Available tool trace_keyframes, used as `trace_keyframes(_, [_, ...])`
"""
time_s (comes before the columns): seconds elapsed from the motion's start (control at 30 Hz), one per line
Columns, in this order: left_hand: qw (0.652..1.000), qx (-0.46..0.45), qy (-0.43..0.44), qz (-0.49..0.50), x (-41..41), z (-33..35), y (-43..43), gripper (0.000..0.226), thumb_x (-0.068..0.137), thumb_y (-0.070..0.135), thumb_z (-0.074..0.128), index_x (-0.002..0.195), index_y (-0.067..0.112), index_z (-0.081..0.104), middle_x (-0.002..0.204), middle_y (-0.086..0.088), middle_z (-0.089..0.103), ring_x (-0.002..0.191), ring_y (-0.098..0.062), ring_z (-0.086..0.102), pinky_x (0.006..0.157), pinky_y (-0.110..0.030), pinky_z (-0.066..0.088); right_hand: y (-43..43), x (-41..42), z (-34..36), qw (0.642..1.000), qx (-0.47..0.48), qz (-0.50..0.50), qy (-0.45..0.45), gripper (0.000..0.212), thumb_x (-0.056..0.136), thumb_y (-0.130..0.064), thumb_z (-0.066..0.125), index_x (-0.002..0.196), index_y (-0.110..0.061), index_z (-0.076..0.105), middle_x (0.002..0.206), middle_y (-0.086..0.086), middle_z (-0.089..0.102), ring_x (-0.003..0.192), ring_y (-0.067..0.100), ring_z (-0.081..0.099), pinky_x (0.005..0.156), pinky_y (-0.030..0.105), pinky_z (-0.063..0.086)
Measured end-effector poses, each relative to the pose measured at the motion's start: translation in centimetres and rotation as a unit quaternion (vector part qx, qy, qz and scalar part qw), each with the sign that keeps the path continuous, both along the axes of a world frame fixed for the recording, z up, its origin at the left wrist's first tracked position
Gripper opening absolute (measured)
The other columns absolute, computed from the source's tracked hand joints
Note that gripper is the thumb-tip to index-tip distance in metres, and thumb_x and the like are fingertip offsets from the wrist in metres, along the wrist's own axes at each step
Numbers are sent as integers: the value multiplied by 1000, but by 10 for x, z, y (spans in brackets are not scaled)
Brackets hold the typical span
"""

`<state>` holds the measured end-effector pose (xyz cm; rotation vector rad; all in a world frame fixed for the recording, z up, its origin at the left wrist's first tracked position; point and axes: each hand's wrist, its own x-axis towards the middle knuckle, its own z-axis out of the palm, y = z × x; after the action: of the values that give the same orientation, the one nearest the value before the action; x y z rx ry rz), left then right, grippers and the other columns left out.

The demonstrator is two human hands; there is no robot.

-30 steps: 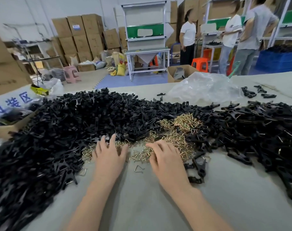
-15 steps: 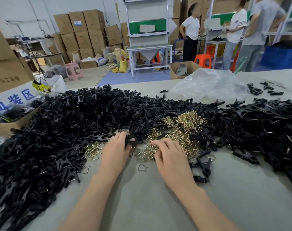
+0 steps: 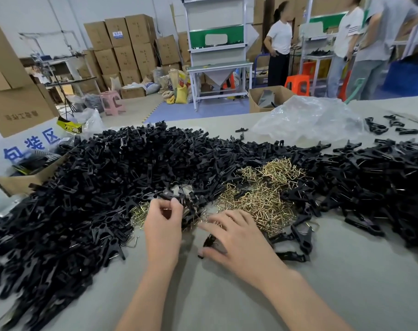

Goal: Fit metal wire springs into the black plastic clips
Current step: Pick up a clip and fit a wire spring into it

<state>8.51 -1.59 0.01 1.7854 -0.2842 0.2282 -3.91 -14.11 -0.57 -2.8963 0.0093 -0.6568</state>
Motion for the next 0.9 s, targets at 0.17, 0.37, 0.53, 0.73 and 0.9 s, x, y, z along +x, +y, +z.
trace_keyframes(0.17, [995, -80, 36, -47, -3, 7, -1, 19, 96, 18, 64, 109, 23, 52, 95, 5, 60, 71, 5, 56, 69, -11, 47, -3, 2, -2, 999, 23, 34, 25, 28, 99, -53, 50, 105, -32, 67, 126, -13, 61, 131, 14, 46, 119, 39, 25])
trace_keyframes(0.37, [990, -69, -1, -127, -18, 14, -5, 15, 97, 18, 64, 103, 31, 68, 92, 9, 71, 84, 0, 63, 73, -13, 49, -1, -10, 13, 957, 279, 5, -79, 24, 100, -53, 45, 101, -31, 55, 86, -23, 62, 89, -4, 52, 85, 10, 35])
trace_keyframes(0.53, [965, -88, 45, -245, -34, 16, -13, 27, 101, 18, 57, 97, 40, 72, 89, 3, 74, 80, -10, 64, 72, -26, 54, -23, -13, 18, 796, 591, -30, -129, 26, 109, -27, 41, 107, -47, 58, 79, -18, 57, 69, 4, 50, 68, 12, 45])
trace_keyframes(0.73, [944, -83, 67, -312, -43, 15, -23, 24, 95, 19, 63, 105, 39, 72, 88, -5, 70, 81, -12, 65, 77, -33, 57, -29, -2, 13, 692, 712, 19, -118, 47, 102, 3, 49, 115, -35, 73, 104, -6, 76, 105, 10, 71, 90, 19, 54])
trace_keyframes(0.9, [944, -123, 97, -290, -43, 11, -24, 26, 94, 8, 67, 102, 32, 72, 100, -8, 73, 87, -27, 71, 76, -35, 59, -28, -1, 15, 661, 741, 28, -115, 48, 99, 4, 57, 111, -38, 77, 103, -5, 76, 111, 16, 71, 91, 22, 56])
